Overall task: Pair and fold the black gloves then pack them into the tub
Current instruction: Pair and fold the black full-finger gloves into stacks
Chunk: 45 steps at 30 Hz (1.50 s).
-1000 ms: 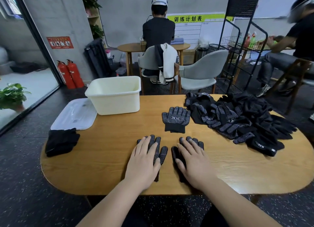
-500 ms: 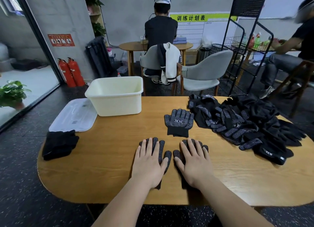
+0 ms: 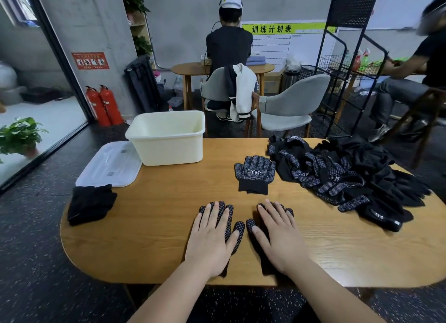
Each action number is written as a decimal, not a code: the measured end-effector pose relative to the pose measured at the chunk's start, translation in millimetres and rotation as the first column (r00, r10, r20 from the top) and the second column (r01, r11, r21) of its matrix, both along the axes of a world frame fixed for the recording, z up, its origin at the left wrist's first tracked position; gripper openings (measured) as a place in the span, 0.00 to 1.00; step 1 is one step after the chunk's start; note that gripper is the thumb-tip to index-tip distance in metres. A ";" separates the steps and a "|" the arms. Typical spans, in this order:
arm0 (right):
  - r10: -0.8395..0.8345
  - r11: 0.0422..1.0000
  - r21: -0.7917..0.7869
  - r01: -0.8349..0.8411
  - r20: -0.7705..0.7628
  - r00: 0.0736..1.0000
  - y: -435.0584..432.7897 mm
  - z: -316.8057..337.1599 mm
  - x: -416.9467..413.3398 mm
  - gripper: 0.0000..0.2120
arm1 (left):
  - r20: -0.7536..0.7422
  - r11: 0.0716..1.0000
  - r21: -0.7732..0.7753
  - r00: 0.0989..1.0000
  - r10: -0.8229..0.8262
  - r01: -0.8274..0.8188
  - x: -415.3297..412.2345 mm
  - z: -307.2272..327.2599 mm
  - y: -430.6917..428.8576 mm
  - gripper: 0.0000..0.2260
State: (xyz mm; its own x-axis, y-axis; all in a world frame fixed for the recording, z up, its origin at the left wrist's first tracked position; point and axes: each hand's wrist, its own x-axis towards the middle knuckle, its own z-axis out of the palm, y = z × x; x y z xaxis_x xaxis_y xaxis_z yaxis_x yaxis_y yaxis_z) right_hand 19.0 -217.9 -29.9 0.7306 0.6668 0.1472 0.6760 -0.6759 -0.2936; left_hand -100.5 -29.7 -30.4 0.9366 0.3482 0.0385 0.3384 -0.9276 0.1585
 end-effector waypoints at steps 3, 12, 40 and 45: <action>0.011 0.919 0.392 0.031 -0.106 0.994 -15.8 6.8 -2.6 0.23 | 0.251 0.988 -0.150 0.968 0.014 0.025 -8.3 4.4 2.7 0.30; 0.115 0.963 0.227 -0.143 0.133 0.984 -38.4 -4.5 -13.4 0.15 | 0.168 0.948 -0.205 0.963 -0.213 0.245 -38.9 0.7 12.6 0.21; 0.213 0.956 0.151 -0.251 0.230 0.949 -41.2 1.9 -24.7 0.15 | 0.490 0.979 -0.202 0.869 0.065 0.041 -35.3 -10.1 -10.3 0.05; 0.164 0.963 0.182 -0.200 0.194 0.967 -25.2 4.7 -40.1 0.21 | 0.513 0.951 -0.308 0.849 0.129 0.041 -37.5 -6.4 -7.6 0.04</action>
